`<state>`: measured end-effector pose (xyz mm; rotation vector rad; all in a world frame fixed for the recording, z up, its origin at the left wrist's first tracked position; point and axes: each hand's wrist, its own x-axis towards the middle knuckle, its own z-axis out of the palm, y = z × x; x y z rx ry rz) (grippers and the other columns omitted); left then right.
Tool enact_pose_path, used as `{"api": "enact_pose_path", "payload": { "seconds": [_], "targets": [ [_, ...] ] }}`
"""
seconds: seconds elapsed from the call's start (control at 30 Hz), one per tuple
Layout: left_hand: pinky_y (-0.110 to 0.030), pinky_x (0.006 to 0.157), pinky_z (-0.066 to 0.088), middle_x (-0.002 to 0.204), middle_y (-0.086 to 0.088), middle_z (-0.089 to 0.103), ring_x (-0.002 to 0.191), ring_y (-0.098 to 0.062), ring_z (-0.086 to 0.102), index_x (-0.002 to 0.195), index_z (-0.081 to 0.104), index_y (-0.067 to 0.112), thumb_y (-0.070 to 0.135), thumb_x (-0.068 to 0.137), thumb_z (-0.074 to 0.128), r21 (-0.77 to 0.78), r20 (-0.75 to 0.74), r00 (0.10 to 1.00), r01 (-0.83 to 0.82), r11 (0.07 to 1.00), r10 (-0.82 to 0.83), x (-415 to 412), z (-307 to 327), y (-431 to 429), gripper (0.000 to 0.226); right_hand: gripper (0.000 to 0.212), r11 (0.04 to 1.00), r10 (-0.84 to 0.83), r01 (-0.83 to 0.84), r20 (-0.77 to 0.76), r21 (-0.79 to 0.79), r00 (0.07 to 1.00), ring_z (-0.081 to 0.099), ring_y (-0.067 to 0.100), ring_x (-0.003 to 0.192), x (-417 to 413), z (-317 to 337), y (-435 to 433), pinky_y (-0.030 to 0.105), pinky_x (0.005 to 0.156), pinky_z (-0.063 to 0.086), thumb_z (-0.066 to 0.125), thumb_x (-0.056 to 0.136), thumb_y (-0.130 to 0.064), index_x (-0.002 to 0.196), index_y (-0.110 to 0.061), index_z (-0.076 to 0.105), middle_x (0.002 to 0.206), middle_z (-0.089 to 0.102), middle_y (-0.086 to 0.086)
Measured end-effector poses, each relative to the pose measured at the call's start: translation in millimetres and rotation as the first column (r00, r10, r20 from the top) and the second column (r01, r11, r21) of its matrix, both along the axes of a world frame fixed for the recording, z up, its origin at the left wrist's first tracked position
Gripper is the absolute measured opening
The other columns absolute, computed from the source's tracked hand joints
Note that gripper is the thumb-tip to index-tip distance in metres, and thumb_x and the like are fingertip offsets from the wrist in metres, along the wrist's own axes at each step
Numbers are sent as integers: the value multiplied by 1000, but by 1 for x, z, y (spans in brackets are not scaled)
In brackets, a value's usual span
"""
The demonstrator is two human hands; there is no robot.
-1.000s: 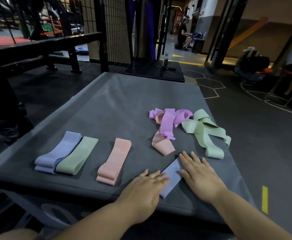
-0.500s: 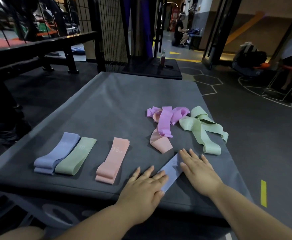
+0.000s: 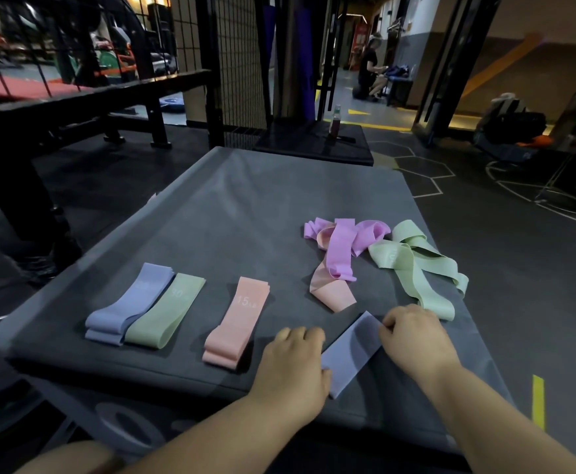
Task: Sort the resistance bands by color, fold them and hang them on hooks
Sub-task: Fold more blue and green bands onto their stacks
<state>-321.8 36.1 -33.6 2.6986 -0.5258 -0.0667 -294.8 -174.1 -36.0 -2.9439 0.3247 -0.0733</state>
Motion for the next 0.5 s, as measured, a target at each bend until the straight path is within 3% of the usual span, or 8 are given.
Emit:
{"api": "enact_pose_path", "payload": {
  "seconds": [0.1,0.27,0.37,0.5],
  "targets": [
    [-34,85,39,114,-1,56,108,-24,48,107,51,19,38,93,52,73,-65,997,-37,997,41,3,7,-1,23,14,993,-53,55,-24,106,998,50,24,100,1,1,2,30,77,39,48,93,-23,85,-20,59,98,56,3],
    [-34,82,41,115,-6,57,107,-28,54,111,53,15,40,93,54,99,-128,990,-49,994,62,10,10,-3,31,13,972,-79,77,2,221,997,57,20,78,1,5,4,34,64,46,49,94,-23,85,-17,57,84,61,0],
    [-32,75,38,114,-6,58,105,-28,56,111,55,15,41,94,54,119,-171,984,-28,993,49,15,11,-3,32,10,949,-96,84,24,305,995,58,19,76,1,11,7,32,62,45,51,95,-24,90,-18,56,82,63,-1],
    [-31,78,40,113,-3,58,104,-25,57,107,56,17,40,92,58,47,-221,974,-30,998,39,16,16,0,28,5,919,-110,82,51,385,993,58,14,76,2,17,10,30,62,42,55,94,-22,90,-20,58,83,64,-3]
  ]
}}
